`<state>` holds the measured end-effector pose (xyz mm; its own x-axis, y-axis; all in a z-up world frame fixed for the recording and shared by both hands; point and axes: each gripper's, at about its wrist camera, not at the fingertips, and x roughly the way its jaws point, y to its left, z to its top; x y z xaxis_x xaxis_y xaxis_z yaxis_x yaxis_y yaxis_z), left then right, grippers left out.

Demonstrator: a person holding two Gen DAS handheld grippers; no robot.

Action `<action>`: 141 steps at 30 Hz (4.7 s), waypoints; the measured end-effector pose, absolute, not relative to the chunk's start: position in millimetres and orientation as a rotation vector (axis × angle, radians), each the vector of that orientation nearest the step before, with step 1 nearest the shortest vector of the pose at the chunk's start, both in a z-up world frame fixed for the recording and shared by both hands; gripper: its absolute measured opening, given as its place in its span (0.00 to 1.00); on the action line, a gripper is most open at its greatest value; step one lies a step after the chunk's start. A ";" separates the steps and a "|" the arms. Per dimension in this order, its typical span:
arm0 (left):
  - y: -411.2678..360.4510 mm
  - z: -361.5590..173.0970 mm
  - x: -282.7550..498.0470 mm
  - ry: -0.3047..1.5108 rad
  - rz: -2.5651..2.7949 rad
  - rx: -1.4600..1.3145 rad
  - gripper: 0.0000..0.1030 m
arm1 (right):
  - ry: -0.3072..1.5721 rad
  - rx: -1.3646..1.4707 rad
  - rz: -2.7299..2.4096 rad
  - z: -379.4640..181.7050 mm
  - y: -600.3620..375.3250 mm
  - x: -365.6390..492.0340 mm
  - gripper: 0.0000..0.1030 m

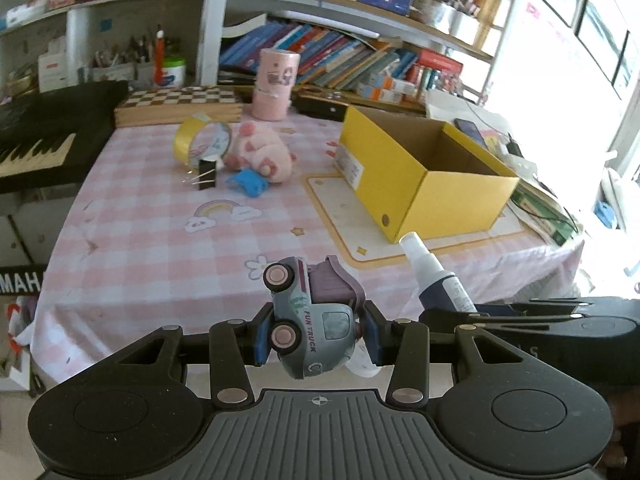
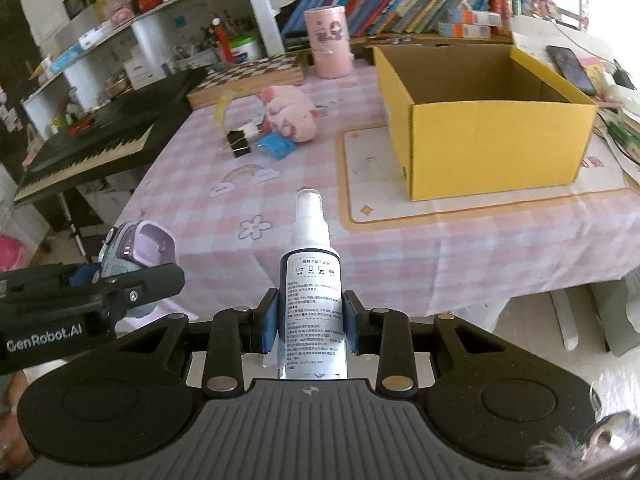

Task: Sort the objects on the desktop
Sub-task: 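Carry the truck and spray bottle with both grippers toward the yellow box, then lower truck and bottle into the box and open both grippers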

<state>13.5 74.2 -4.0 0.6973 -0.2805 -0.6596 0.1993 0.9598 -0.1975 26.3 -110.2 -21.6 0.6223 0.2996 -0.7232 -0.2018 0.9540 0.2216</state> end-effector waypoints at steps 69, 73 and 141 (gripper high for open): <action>-144.9 43.1 153.1 0.529 -0.336 -0.002 0.42 | 0.639 0.145 0.234 26.2 -329.2 152.4 0.29; -152.8 44.4 174.5 0.499 -0.267 0.004 0.42 | 0.603 0.107 0.292 37.5 -336.3 186.0 0.29; -154.4 53.1 179.2 0.463 0.087 0.122 0.92 | 0.491 -0.041 0.369 61.7 -380.0 280.0 0.55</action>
<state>179.2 -154.4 53.1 0.8914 0.1112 -0.4394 -0.0559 0.9890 0.1369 280.0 -380.0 61.7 0.8174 0.3360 -0.4679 -0.3556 0.9333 0.0489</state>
